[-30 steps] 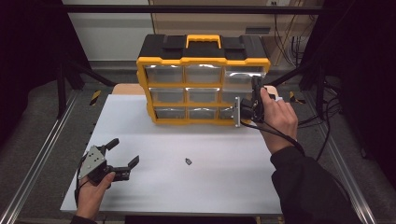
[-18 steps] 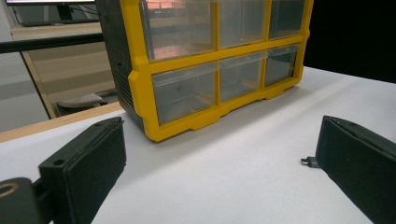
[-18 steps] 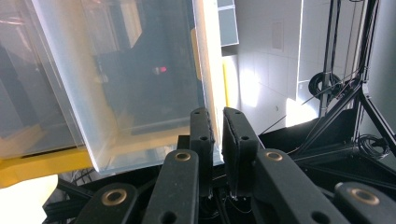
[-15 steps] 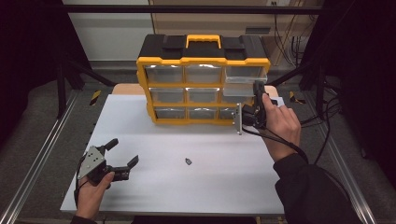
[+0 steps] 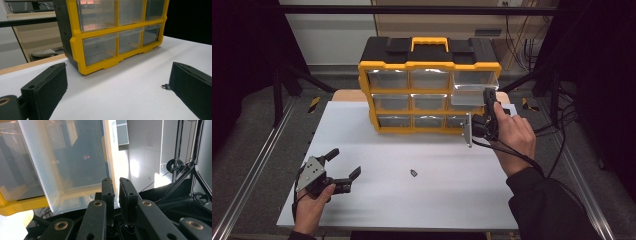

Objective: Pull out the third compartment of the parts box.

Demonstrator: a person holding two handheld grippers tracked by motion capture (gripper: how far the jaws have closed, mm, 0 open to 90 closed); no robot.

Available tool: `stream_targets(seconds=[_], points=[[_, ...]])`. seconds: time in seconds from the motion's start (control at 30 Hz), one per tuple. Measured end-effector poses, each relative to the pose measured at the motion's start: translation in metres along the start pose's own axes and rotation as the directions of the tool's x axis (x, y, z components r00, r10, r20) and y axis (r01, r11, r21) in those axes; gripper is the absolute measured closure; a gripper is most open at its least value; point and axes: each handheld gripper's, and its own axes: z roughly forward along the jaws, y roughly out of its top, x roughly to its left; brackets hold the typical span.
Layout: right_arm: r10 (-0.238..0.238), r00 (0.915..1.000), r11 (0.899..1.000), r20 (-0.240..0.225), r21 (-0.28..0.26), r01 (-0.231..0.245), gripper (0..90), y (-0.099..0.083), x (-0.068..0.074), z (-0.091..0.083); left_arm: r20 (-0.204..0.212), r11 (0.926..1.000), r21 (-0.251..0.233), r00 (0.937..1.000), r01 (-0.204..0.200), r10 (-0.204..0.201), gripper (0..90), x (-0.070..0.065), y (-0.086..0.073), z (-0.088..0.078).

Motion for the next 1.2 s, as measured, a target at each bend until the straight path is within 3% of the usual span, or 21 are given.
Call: stream_targets(seconds=[0.27,1.2], points=[[-0.004,0.9999,1.0,-0.011,0.005,0.004,82.8,0.001,-0.002,-0.004,-0.014,0.9999,-0.007,0.9998,0.013,-0.013,1.6,0.003,-0.001,-0.003],[0.012,0.9998,1.0,-0.018,-0.014,-0.012,81.8,-0.003,-0.003,-0.025,0.002,1.0,0.001,1.0,0.007,-0.007,1.9,0.001,-0.001,-0.001]])
